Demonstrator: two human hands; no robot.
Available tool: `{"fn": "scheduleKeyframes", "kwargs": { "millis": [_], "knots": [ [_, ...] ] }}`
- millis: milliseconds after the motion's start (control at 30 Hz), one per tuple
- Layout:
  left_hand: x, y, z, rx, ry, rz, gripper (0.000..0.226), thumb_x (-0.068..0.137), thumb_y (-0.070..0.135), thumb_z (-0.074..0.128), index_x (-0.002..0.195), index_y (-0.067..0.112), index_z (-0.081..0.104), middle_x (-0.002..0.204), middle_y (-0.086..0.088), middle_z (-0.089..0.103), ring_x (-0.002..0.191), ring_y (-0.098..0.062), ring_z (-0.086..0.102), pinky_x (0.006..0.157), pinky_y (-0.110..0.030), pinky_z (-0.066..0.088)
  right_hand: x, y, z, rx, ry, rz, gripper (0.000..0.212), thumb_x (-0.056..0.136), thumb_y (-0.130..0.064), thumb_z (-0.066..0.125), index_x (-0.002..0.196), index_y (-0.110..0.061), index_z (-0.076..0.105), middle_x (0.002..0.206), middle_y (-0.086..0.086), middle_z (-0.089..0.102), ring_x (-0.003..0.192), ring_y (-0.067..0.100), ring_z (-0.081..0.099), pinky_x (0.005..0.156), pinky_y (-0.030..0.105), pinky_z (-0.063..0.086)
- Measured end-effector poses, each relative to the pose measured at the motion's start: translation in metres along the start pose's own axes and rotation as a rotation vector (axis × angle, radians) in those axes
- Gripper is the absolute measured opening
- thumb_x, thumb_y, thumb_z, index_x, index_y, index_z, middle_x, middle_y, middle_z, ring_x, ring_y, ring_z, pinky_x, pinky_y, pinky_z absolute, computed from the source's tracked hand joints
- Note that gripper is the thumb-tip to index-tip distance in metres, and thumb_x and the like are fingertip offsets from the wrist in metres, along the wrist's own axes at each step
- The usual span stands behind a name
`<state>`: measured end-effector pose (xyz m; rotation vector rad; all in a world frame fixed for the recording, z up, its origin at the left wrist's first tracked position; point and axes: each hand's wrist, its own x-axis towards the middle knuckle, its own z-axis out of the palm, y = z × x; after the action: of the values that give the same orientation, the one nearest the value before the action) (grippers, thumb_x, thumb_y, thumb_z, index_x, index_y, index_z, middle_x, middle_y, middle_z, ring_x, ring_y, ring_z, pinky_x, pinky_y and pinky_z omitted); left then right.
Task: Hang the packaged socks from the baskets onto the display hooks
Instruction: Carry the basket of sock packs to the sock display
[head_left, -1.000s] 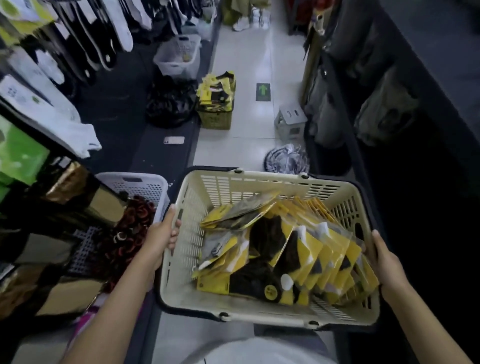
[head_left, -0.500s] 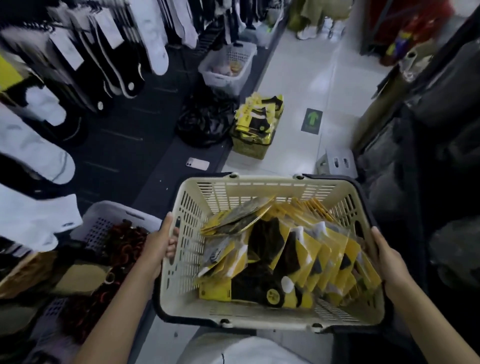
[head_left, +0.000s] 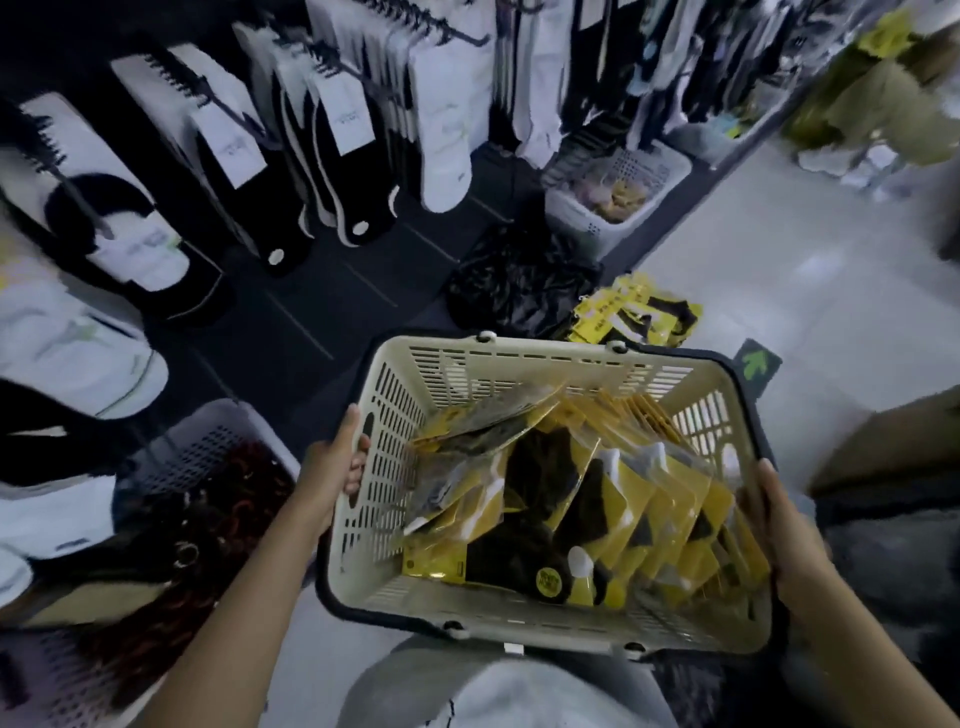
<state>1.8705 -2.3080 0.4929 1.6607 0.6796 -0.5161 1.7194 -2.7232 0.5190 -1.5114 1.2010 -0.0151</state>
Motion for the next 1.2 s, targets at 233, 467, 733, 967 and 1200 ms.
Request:
{"fn": "scheduleKeyframes", "kwargs": {
  "millis": [233, 467, 733, 967, 1200],
  "knots": [
    [0.031, -0.028, 0.051, -0.263, 0.315, -0.119, 0.049, 0.091, 0.054, 0.049, 0.063, 0.013, 0.049, 0.037, 0.009, 0.035, 0.030, -0.006, 0.029, 0.033, -0.016, 0.023, 0.149, -0.099, 0.069, -0.345, -0.258, 0.003, 0.053, 0.080, -0.070, 0.052, 0.060, -0.020, 0.056, 0.057, 0.003, 0.055, 0.053, 0.021, 0.052, 0.060, 0.031, 0.043],
    [0.061, -0.085, 0.101, -0.434, 0.545, -0.267, 0.051, 0.091, 0.054, 0.049, 0.060, 0.014, 0.050, 0.034, 0.009, 0.038, 0.030, -0.004, 0.031, 0.034, -0.016, 0.026, 0.262, -0.105, 0.151, -0.582, -0.493, -0.048, 0.049, 0.091, -0.061, 0.045, 0.083, -0.018, 0.068, 0.065, 0.000, 0.070, 0.063, 0.019, 0.066, 0.061, 0.034, 0.047],
    [0.110, -0.208, 0.139, -0.472, 0.627, -0.365, 0.048, 0.091, 0.056, 0.046, 0.062, 0.018, 0.051, 0.041, 0.009, 0.044, 0.039, -0.007, 0.036, 0.044, -0.021, 0.033, 0.347, 0.003, 0.228, -0.591, -0.606, 0.028, 0.057, 0.090, -0.057, 0.050, 0.125, -0.013, 0.061, 0.117, 0.011, 0.066, 0.107, 0.029, 0.061, 0.100, 0.045, 0.044],
    [0.179, -0.347, 0.177, -0.521, 0.635, -0.400, 0.047, 0.093, 0.053, 0.046, 0.062, 0.018, 0.050, 0.041, 0.010, 0.043, 0.035, -0.003, 0.035, 0.039, -0.015, 0.032, 0.421, 0.135, 0.269, -0.612, -0.622, 0.002, 0.061, 0.088, -0.058, 0.051, 0.129, -0.013, 0.058, 0.124, 0.018, 0.062, 0.113, 0.034, 0.059, 0.102, 0.048, 0.043],
    [0.247, -0.453, 0.208, -0.553, 0.678, -0.305, 0.049, 0.093, 0.054, 0.044, 0.060, 0.018, 0.045, 0.043, 0.011, 0.041, 0.044, -0.009, 0.033, 0.047, -0.022, 0.030, 0.489, 0.223, 0.322, -0.643, -0.677, -0.048, 0.048, 0.093, -0.054, 0.045, 0.111, -0.014, 0.065, 0.091, -0.006, 0.074, 0.097, 0.026, 0.065, 0.083, 0.037, 0.050]
  ]
}}
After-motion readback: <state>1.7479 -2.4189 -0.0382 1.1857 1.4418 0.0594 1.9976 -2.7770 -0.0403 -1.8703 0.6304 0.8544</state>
